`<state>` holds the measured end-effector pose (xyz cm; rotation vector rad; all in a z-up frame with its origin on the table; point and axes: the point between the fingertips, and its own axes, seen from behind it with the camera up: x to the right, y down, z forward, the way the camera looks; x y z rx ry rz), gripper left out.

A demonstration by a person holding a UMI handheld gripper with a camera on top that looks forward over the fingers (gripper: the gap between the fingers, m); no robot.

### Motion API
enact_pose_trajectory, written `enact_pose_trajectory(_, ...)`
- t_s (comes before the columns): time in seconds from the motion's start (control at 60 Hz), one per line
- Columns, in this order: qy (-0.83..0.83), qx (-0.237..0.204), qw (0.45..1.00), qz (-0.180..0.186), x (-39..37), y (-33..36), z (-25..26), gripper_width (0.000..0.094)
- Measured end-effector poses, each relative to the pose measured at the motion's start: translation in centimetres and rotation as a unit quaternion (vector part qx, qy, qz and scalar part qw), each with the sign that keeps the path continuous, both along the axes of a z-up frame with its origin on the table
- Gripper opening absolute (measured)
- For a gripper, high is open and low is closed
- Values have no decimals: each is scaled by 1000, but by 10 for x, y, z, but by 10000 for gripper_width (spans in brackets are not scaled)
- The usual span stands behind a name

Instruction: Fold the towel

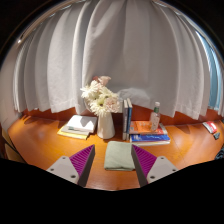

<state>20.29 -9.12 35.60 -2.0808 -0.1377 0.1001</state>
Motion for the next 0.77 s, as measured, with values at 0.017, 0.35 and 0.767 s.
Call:
enact_pose_trajectory(0.017,0,1,1000,-2,-2,-5,1,722)
enact_pose_trajectory(0.35,-11,-12,1000,-1,-34,-99,-6,724)
enact_pose_trajectory(0.767,-17,-17,1000,-9,-37,-135,-6,723)
